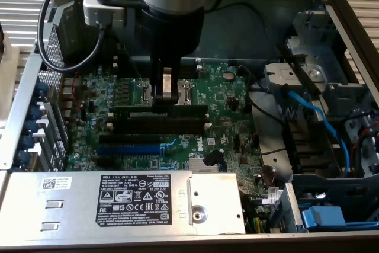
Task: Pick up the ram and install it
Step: 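Insert the ram into the slot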
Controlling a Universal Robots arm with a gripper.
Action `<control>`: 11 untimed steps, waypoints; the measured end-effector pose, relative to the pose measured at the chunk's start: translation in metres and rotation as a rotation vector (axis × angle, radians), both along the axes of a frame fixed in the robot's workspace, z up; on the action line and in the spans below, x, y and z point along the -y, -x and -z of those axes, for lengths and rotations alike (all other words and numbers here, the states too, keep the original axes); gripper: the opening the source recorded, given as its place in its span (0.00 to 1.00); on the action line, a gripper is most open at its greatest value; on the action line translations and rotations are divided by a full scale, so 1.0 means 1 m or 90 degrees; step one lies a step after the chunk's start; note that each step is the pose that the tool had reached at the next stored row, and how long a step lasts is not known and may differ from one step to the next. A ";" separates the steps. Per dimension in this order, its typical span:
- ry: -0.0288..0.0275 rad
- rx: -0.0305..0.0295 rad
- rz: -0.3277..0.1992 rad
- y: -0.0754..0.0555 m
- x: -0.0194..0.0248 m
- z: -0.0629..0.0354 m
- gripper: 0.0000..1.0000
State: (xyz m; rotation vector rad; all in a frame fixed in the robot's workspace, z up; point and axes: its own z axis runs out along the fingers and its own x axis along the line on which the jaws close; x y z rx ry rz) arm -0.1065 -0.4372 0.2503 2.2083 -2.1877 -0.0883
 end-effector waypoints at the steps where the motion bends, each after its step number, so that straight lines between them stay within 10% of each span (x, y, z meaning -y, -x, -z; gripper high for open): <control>1: 0.0000 -0.0003 0.000 0.000 0.0001 0.0004 0.12; 11: 0.0001 -0.0009 0.000 0.000 0.0001 0.0051 0.12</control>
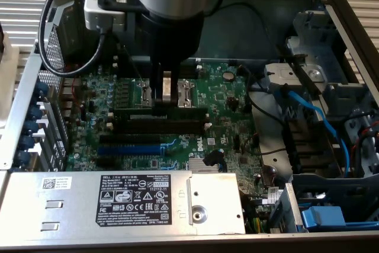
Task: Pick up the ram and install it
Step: 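Insert the ram into the slot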
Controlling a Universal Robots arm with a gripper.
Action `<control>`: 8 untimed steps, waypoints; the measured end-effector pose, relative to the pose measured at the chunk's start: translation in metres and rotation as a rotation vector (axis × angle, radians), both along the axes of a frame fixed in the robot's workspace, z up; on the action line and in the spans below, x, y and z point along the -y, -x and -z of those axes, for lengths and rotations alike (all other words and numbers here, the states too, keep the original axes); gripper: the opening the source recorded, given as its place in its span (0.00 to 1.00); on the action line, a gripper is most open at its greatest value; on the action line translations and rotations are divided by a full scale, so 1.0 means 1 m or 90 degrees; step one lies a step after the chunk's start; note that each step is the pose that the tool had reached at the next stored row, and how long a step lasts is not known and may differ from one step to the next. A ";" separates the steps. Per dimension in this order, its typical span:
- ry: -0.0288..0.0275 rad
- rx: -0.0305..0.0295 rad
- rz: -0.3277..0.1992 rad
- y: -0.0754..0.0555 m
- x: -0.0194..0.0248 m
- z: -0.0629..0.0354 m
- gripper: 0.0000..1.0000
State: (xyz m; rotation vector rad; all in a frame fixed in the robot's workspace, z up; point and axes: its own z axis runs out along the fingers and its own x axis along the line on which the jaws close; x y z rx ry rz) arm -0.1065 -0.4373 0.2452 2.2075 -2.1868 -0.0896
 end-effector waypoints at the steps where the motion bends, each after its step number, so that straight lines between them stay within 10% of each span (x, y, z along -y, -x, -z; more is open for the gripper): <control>1: 0.0000 0.0000 0.000 0.000 -0.0004 0.0001 0.12; 8: 0.0012 0.0000 0.000 0.001 -0.0016 0.0003 0.12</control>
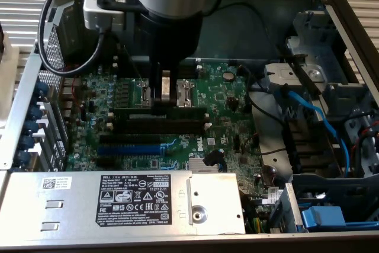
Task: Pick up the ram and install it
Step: 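Insert the ram into the slot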
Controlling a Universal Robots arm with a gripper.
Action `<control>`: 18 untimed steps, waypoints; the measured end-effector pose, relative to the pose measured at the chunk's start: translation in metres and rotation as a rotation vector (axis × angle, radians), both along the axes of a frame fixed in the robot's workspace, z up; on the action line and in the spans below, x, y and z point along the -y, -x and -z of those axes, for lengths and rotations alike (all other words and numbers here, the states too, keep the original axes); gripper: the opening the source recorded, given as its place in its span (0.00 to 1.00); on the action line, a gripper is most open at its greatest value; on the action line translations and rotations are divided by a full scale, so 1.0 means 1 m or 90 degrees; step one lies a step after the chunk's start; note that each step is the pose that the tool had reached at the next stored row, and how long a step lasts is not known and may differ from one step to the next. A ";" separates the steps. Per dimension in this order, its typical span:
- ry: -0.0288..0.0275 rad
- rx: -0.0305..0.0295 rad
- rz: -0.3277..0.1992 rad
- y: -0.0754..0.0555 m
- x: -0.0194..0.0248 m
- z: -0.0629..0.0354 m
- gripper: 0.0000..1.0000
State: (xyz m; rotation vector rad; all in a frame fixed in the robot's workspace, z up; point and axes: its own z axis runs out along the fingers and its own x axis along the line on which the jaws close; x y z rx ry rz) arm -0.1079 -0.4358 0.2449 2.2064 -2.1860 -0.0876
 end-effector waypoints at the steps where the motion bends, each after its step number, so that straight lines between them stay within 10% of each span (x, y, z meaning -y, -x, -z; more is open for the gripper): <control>1: 0.0002 0.0001 0.000 0.000 0.0000 0.0001 0.12; 18: 0.0004 0.0001 0.003 0.000 -0.0003 0.0024 0.12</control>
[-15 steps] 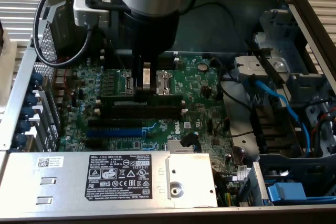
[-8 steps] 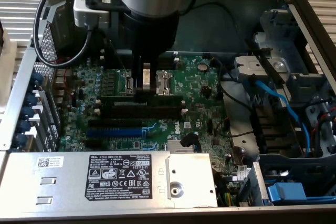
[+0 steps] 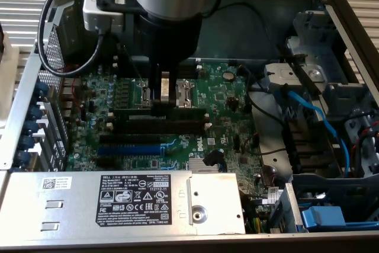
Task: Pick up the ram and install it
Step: 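Insert the ram into the slot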
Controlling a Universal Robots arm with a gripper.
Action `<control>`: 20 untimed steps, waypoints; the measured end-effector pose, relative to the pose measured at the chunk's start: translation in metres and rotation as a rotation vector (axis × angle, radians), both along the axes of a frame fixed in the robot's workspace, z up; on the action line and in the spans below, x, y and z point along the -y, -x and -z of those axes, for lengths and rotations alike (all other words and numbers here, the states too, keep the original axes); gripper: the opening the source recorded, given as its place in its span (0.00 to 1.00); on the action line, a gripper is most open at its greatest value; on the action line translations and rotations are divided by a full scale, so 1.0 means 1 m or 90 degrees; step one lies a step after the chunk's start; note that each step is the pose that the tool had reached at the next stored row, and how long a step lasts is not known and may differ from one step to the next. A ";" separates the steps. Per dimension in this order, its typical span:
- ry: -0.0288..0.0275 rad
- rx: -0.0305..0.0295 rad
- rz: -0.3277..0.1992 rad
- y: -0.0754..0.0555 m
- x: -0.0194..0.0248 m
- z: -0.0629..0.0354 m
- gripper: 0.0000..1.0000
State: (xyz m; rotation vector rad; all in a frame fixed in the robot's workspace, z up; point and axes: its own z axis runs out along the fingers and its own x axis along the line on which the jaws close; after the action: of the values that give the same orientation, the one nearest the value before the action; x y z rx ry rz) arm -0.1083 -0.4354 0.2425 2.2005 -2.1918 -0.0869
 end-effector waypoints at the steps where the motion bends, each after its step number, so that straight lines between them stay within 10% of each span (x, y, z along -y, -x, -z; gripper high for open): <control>1: -0.0001 0.0000 0.000 0.000 0.0001 0.0003 0.12; 20: 0.0001 -0.0001 0.006 0.000 0.0008 0.0016 0.12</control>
State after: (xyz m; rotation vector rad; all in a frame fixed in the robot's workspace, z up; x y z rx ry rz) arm -0.1083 -0.4362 0.2409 2.1897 -2.2026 -0.0870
